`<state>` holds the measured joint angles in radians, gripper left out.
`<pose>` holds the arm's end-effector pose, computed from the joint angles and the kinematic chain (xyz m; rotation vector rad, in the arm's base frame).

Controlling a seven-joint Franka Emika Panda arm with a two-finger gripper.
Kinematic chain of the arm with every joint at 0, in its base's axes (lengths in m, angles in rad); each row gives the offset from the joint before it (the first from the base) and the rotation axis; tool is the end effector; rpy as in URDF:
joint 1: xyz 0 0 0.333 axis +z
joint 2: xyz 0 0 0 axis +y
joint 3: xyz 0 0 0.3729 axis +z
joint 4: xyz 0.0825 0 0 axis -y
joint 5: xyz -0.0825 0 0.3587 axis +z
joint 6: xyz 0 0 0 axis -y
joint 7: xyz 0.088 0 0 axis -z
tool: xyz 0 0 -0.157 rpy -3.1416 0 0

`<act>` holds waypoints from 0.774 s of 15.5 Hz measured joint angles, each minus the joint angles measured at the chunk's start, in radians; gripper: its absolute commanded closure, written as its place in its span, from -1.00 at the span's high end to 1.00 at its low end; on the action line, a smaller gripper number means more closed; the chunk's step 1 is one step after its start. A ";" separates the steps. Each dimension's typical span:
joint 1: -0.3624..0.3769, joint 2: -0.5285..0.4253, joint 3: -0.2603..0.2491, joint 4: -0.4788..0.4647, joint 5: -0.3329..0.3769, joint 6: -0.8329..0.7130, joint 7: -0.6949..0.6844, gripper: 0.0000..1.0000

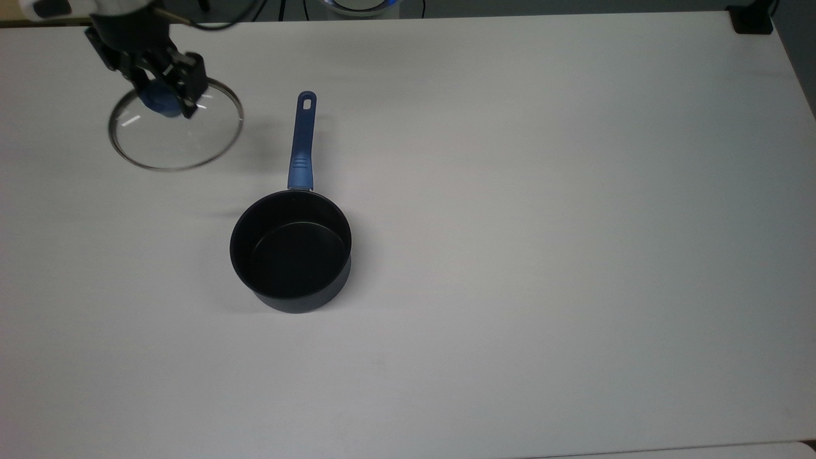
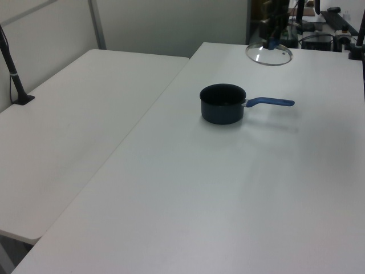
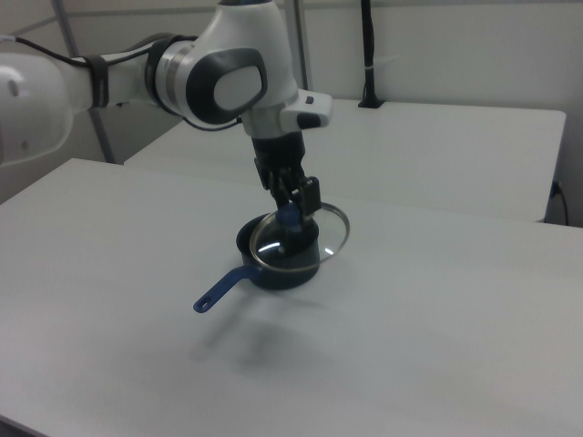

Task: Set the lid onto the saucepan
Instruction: 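Lift the glass lid by its knob and carry it over the saucepan, then lower the lid onto the saucepan rim and seat it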

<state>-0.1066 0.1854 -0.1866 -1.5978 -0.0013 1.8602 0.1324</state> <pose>0.5932 -0.1698 0.5414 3.0293 -0.6469 0.1195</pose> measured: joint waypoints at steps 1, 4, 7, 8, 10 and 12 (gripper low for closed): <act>0.017 0.036 0.002 0.048 0.000 -0.026 0.061 0.09; 0.091 0.194 0.006 0.224 0.001 -0.053 0.305 0.11; 0.124 0.276 0.012 0.301 0.027 -0.053 0.435 0.11; 0.128 0.284 0.020 0.310 0.030 -0.053 0.466 0.12; 0.139 0.292 0.032 0.317 0.031 -0.053 0.519 0.12; 0.153 0.303 0.038 0.318 0.031 -0.050 0.562 0.13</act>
<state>0.0466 0.4881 -0.1484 -1.2803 0.0294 1.8102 0.6942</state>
